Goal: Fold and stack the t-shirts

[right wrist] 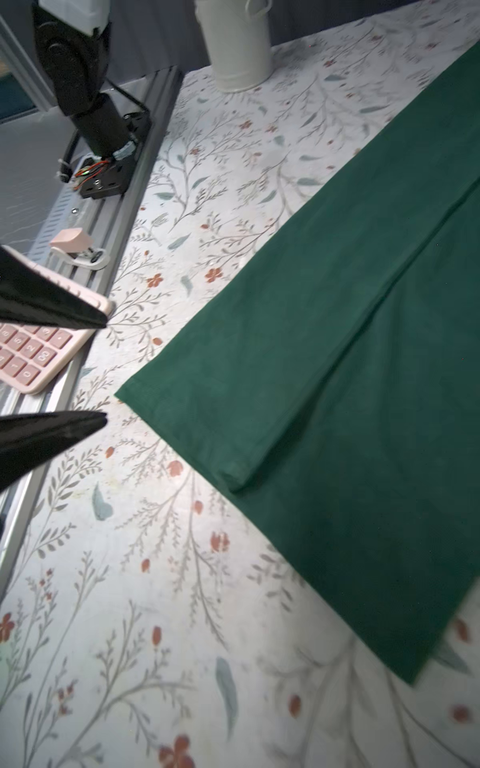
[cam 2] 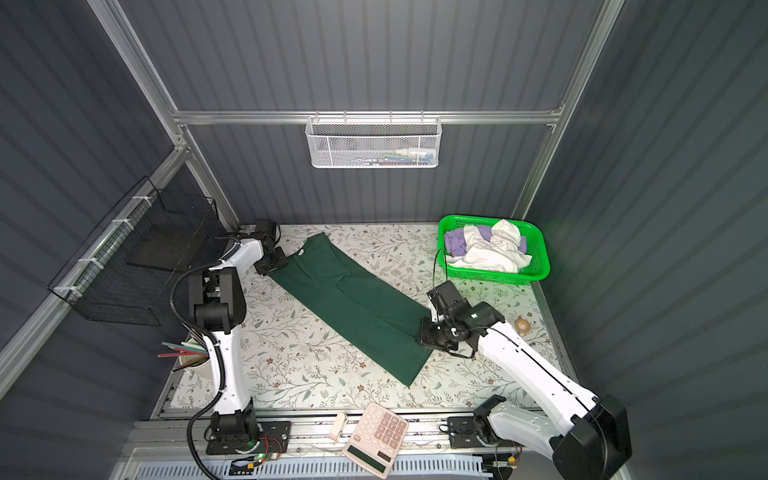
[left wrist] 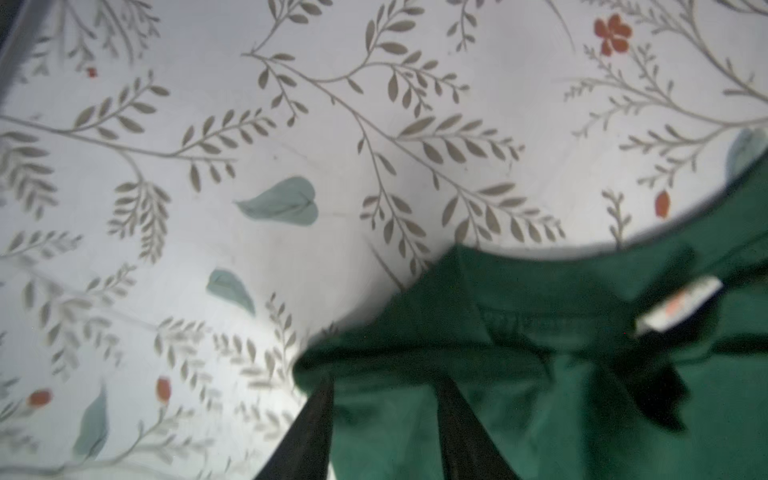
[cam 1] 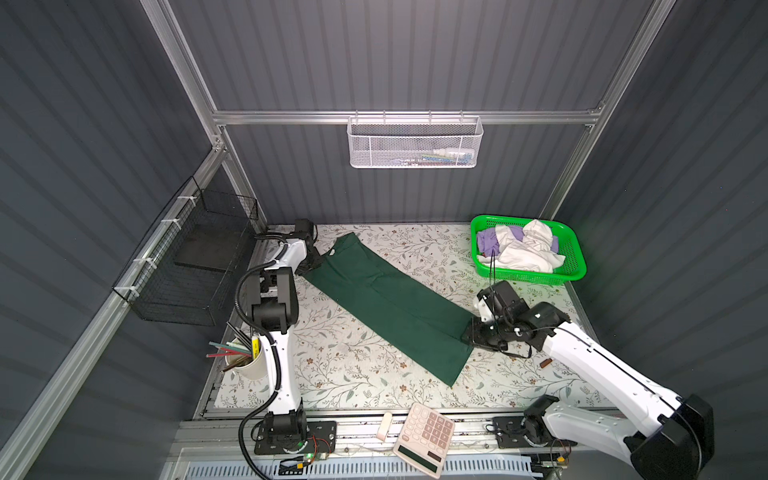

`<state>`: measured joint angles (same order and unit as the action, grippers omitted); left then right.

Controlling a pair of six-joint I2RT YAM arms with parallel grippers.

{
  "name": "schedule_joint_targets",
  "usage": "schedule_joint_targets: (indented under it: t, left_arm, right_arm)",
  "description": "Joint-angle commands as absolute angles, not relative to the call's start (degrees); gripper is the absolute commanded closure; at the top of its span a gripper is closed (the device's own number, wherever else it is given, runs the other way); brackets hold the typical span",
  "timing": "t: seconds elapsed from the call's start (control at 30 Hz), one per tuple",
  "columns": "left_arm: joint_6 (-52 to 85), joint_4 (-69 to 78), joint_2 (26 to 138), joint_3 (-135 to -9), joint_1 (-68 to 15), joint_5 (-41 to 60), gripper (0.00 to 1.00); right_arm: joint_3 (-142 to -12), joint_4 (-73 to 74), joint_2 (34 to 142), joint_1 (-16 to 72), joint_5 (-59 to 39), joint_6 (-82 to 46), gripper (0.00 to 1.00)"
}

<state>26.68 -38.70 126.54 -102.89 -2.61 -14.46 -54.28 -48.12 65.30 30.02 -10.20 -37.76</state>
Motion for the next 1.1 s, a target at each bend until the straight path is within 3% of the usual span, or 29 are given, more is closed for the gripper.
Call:
schedule_joint_targets:
  t: [0.0,0.2,0.4,0.67,1.07]
  left_arm:
    - [26.0,-41.5,117.3,-98.5,-9.5,-18.6,0.57]
    - [31.2,-36.4,111.0,-84.8,-16.4,-12.5,0.57]
    - [32.1,-36.3,114.1,-82.5,-18.9,-13.8,0.57]
    - [29.8,-37.0,119.2,-85.4,-18.7,-16.0,0.56]
    - [23.0,-35.2,128.7,-94.4,-17.3,-10.9,0.55]
  right_arm:
    - [-57.1,-49.4,72.4,28.2,-1.4,-33.4,0.62]
    - [-59.1,-40.8,85.7,26.2,1.2,-30.1,0.61]
    - [-58.4,-33.9,91.8,24.7,-1.8,-31.4,0.64]
    - [-55.0,-32.9,95.4,24.6,-6.1,-32.7,0.64]
    - [-45.5,-28.8,94.2,28.7,-22.5,-33.0,0.66]
